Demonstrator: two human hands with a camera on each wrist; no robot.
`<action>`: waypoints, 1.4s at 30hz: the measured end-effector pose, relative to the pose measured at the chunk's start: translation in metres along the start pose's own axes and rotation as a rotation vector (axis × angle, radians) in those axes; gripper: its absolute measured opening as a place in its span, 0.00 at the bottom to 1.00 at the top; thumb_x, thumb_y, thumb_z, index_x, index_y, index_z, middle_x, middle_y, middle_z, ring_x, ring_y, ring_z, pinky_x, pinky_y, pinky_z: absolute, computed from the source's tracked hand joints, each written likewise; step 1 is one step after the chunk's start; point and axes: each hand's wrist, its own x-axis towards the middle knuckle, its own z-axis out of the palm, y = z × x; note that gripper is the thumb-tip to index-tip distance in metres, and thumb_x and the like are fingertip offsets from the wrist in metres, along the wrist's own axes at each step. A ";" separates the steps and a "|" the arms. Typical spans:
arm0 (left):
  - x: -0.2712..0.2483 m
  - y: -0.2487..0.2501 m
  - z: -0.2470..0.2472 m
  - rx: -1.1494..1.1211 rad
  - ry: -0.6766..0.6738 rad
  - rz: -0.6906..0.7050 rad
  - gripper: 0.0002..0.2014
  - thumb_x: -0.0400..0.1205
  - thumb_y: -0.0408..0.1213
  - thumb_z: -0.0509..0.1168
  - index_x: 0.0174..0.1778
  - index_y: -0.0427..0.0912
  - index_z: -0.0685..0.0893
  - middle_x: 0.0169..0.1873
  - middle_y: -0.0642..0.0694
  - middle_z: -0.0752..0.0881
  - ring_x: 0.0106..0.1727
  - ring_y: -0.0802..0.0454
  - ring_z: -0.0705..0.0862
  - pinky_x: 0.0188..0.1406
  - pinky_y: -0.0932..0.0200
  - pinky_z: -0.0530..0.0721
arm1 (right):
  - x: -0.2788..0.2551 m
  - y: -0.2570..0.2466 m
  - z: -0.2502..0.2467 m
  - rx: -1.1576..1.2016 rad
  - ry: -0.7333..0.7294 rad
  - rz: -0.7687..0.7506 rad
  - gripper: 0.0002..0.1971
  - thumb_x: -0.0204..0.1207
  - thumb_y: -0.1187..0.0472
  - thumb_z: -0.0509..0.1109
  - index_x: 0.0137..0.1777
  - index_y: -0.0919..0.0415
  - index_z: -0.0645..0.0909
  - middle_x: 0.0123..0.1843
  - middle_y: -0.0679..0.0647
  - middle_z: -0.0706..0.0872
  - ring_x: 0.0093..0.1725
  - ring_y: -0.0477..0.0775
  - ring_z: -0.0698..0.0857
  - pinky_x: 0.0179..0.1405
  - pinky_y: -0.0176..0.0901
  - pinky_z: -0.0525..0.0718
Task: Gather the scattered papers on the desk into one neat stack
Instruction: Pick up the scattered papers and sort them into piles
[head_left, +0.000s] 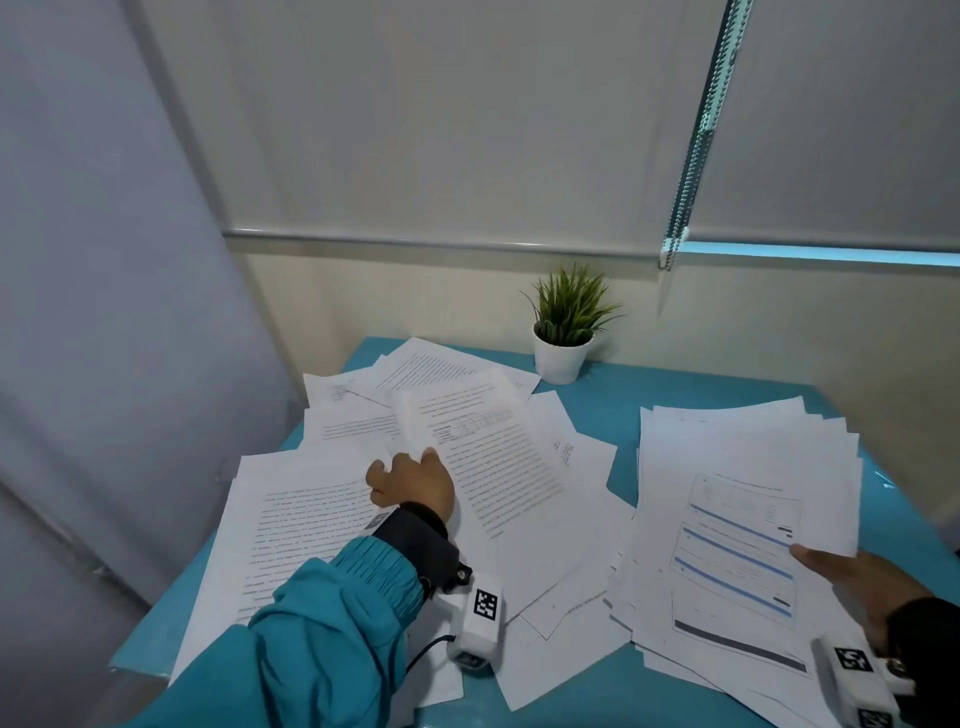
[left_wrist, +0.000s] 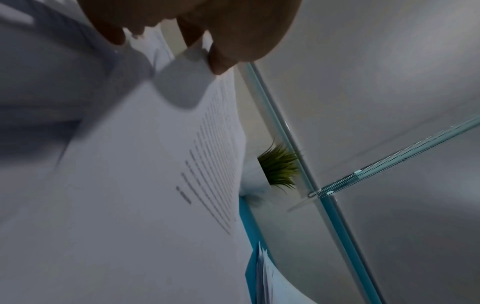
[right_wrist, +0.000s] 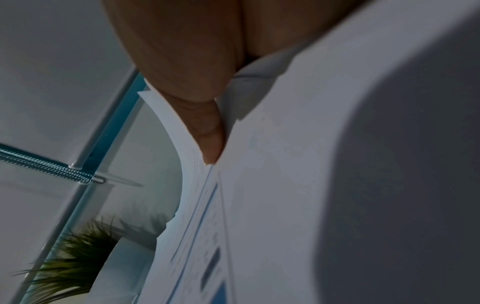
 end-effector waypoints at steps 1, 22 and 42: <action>0.005 -0.001 0.002 -0.019 0.002 -0.013 0.26 0.88 0.48 0.54 0.78 0.35 0.70 0.82 0.38 0.58 0.79 0.37 0.61 0.78 0.49 0.60 | -0.006 -0.005 0.004 -0.016 0.018 -0.011 0.22 0.76 0.61 0.71 0.69 0.70 0.77 0.50 0.60 0.89 0.52 0.62 0.86 0.56 0.53 0.81; 0.033 -0.011 0.016 -0.030 -0.017 0.353 0.12 0.77 0.36 0.70 0.55 0.38 0.87 0.57 0.39 0.87 0.58 0.37 0.85 0.62 0.44 0.83 | 0.003 0.003 0.002 -0.048 0.050 -0.044 0.17 0.79 0.67 0.68 0.67 0.71 0.78 0.56 0.68 0.86 0.46 0.62 0.87 0.37 0.45 0.82; 0.011 -0.003 0.001 -0.095 0.101 0.429 0.11 0.85 0.43 0.63 0.49 0.37 0.82 0.49 0.39 0.86 0.53 0.36 0.84 0.50 0.53 0.76 | 0.014 0.009 -0.006 0.008 0.045 -0.069 0.08 0.77 0.67 0.70 0.56 0.65 0.83 0.39 0.58 0.92 0.47 0.65 0.89 0.44 0.49 0.84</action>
